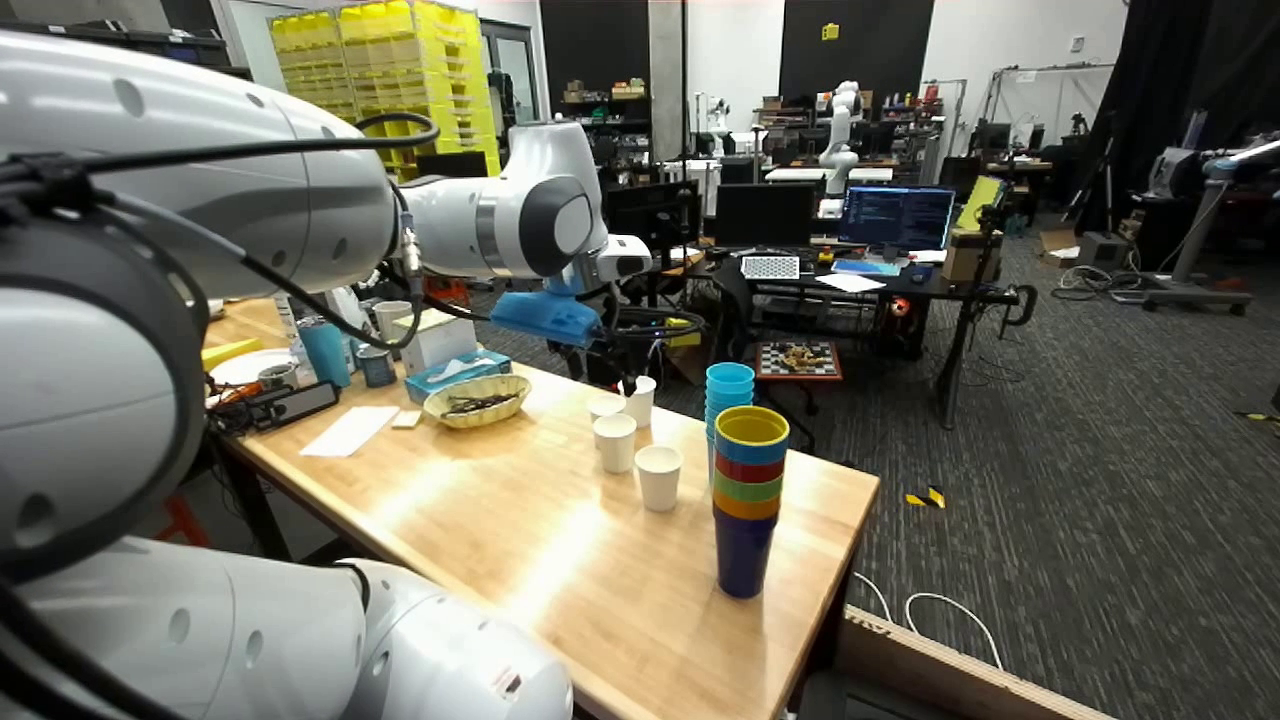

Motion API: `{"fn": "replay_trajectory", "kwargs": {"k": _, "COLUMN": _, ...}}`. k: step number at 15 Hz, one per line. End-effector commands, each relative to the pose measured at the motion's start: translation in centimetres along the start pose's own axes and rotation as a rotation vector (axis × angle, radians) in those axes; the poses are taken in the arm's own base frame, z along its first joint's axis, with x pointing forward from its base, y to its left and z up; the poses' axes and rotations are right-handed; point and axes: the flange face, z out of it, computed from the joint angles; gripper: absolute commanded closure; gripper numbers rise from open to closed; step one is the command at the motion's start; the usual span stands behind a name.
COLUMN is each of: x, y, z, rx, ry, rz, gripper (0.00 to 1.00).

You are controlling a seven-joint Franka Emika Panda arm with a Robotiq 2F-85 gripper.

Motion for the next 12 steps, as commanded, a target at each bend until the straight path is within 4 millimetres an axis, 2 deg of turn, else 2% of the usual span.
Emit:
{"fn": "replay_trajectory", "kwargs": {"k": 1, "x": -0.3, "y": -0.6, "z": -0.2, "rx": 0.018, "ry": -0.014, "rz": -0.048, "gripper": 0.00}}
{"fn": "replay_trajectory", "kwargs": {"k": 6, "x": 0.0, "y": 0.6, "z": 0.1, "rx": -0.167, "ry": 0.019, "rz": -0.290, "gripper": 0.00}}
{"fn": "replay_trajectory", "kwargs": {"k": 12, "x": 0.0, "y": 1.4, "z": 0.2, "rx": -0.255, "ry": 0.025, "rz": -0.358, "gripper": 0.00}}
